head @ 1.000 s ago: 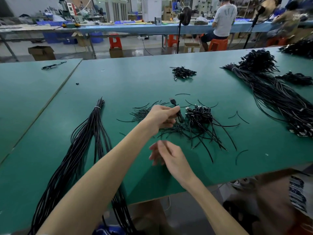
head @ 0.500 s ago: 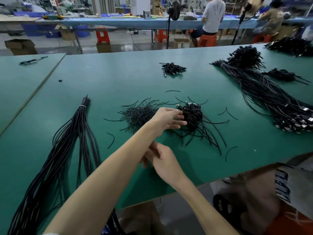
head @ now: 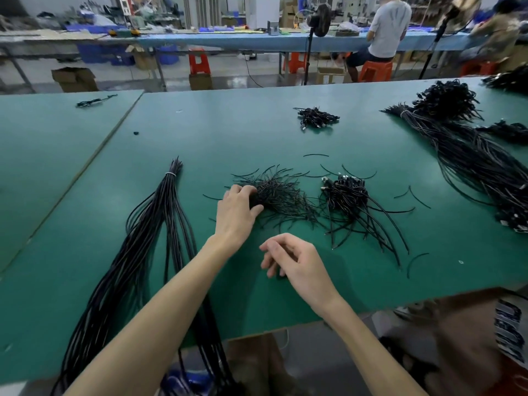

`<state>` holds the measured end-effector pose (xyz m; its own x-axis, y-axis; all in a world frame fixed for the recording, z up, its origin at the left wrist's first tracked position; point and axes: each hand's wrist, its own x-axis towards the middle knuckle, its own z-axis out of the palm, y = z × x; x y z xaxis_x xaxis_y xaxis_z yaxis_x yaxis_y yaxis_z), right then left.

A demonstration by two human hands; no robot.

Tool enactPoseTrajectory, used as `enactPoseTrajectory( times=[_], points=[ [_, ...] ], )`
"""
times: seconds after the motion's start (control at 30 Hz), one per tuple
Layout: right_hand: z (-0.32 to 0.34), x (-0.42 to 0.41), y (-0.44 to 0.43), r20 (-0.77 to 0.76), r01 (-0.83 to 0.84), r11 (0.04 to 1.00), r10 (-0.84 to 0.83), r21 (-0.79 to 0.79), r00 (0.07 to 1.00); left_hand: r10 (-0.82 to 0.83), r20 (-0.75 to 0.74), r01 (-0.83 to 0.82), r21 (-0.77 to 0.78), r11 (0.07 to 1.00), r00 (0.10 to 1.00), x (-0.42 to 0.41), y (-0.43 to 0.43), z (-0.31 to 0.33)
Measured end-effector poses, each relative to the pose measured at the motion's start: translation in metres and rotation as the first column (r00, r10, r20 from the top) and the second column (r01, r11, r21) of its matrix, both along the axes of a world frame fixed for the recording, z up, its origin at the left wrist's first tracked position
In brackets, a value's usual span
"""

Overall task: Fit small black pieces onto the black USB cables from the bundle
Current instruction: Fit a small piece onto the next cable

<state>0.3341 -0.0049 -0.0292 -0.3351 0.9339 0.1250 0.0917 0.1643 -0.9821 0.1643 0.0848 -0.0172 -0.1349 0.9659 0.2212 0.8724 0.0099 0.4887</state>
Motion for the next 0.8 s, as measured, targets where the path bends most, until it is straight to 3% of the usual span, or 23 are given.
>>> enactPoseTrajectory(
  times=[0.17, 0.27, 0.4, 0.47, 0.67, 0.8],
  points=[
    [-0.001, 0.001, -0.001, -0.006, 0.008, 1.0, -0.008, -0.012, 1.0, 0.008, 0.062, -0.015, 0.121, 0.993, 0.998, -0.016, -0.02, 0.007],
    [-0.002, 0.001, -0.001, -0.007, 0.012, 1.0, -0.012, -0.006, 1.0, 0.21, -0.052, -0.197, 0.19, 0.962, 0.976, -0.049, -0.023, 0.015],
    [-0.001, 0.001, -0.001, 0.008, 0.008, 1.0, -0.008, 0.0, 1.0, 0.431, -0.249, -0.456, -0.053, 0.888, 0.868, -0.091, -0.029, 0.017],
    [-0.001, 0.001, -0.001, 0.009, 0.007, 1.0, -0.007, 0.0, 1.0, 0.424, -0.261, -0.469, -0.143, 0.871, 0.867, -0.096, -0.034, 0.012],
    [-0.003, 0.002, -0.001, 0.022, 0.011, 1.0, -0.011, 0.004, 1.0, 0.389, -0.34, -0.466, -0.184, 0.865, 0.856, -0.103, -0.029, 0.016],
    [-0.003, 0.002, 0.0, 0.023, 0.009, 1.0, -0.009, 0.007, 1.0, 0.306, -0.495, -0.475, -0.26, 0.841, 0.813, -0.092, -0.032, 0.022]
  ],
)
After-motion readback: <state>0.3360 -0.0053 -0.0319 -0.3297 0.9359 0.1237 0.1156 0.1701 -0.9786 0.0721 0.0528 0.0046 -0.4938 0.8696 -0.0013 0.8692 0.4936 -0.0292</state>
